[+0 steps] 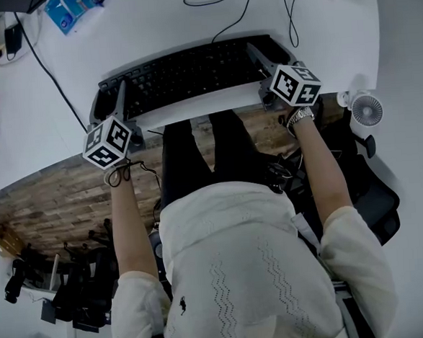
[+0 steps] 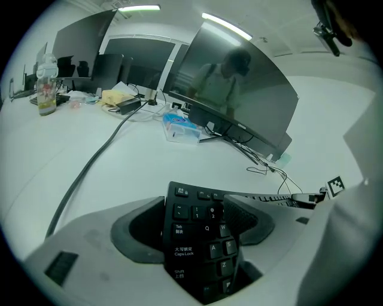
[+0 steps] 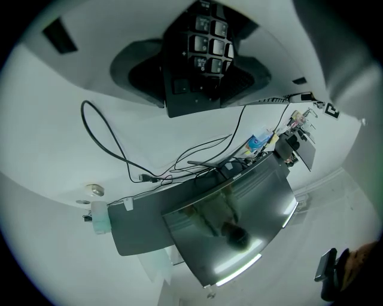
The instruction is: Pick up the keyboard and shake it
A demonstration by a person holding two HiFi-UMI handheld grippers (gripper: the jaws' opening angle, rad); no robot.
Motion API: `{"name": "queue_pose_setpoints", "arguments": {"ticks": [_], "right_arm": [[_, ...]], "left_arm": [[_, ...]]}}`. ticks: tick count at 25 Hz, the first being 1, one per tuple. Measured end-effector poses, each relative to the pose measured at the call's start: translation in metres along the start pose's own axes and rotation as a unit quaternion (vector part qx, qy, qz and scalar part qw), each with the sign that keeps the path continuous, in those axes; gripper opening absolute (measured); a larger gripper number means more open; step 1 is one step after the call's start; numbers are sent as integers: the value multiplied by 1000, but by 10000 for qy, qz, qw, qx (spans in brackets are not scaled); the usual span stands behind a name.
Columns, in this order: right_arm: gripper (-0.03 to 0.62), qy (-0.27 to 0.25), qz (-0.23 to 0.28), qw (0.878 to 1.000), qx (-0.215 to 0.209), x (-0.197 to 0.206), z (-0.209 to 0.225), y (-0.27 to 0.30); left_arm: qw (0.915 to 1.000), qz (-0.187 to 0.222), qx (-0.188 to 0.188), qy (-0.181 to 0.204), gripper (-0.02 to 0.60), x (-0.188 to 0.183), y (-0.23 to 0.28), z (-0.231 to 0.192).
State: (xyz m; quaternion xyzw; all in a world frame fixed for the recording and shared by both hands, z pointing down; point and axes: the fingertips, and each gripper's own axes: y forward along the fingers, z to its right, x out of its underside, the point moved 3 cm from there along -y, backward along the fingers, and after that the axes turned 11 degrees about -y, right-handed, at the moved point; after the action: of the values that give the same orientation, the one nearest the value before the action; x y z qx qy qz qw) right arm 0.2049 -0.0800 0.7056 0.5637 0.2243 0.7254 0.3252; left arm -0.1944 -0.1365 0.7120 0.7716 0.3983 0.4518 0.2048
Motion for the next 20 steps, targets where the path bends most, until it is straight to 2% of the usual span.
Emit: {"name": "queue_pose_setpoints", "arguments": {"ticks": [20], "right_arm": [[288, -209, 340, 9992, 60, -26, -21, -41]], "left_arm": [[9996, 270, 97, 83, 301, -17, -40, 20]]}}
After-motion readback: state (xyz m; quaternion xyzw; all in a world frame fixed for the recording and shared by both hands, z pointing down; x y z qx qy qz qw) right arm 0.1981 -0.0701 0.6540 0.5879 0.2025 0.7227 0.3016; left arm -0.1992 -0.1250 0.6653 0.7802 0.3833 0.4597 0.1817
